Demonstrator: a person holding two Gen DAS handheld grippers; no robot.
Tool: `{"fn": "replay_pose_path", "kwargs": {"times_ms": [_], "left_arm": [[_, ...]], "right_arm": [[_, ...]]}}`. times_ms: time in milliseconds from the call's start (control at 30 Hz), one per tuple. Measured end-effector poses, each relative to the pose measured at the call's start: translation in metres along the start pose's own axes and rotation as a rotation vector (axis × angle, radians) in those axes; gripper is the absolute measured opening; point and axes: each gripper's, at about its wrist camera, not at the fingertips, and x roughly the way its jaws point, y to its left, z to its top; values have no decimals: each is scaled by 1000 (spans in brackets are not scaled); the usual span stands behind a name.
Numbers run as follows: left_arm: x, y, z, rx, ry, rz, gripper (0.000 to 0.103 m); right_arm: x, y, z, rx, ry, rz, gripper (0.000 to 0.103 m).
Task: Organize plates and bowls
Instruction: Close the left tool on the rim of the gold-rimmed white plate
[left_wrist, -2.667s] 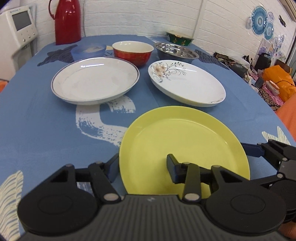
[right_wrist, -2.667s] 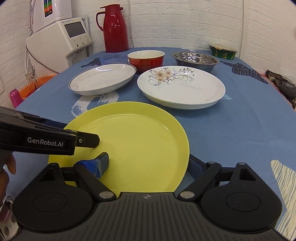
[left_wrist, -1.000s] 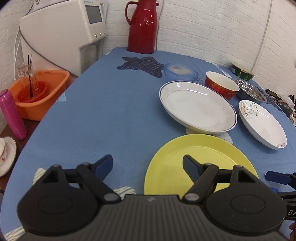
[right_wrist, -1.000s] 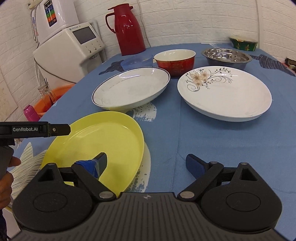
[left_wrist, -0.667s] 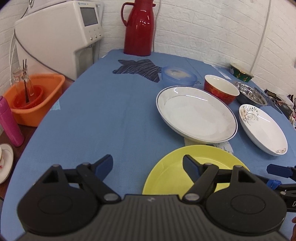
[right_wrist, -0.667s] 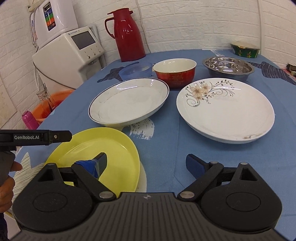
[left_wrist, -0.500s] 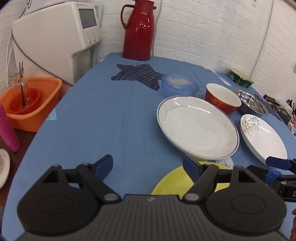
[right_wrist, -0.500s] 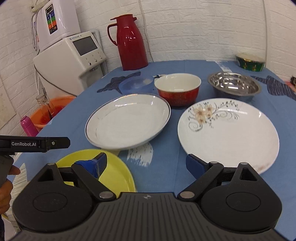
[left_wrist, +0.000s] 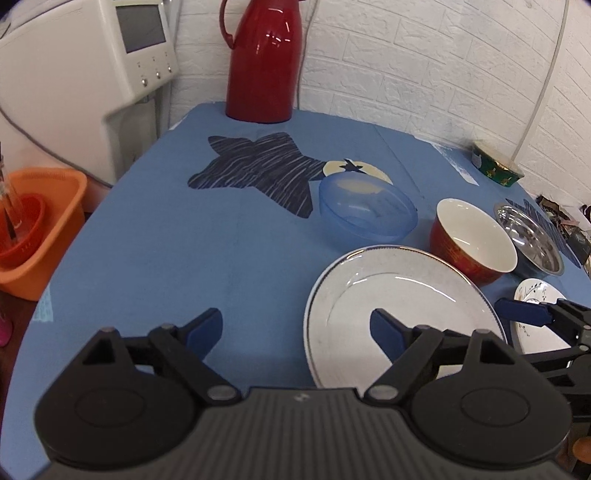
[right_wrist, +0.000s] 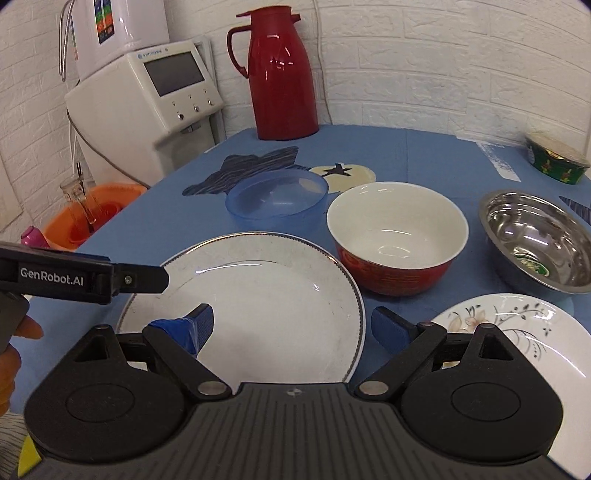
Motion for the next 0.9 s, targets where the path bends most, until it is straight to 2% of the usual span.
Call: {"fn": "replay_pose_path", "kwargs": {"times_ms": [100,300,533,633,700,900], "left_arm": [[18,-4,6,14,32,3,83],[39,-8,1,18,74,-7,83],[42,-14,-3,67,40,52,84],[43,-14,-4,69,34,49,85],[43,-14,-4,71,32,51,88],[42,-16,-6,69,38,54,88]], "right_arm": [[14,-2,0,3,33,13,80],[19,8,-6,-79,28,-13,80],[19,10,-12,-107,-20,-29,82],[18,10,-15,-119,-44,-27,82],[20,10,-14,-107,-40,-26,82],[20,12,-10,-86,-3,-34,83]]}}
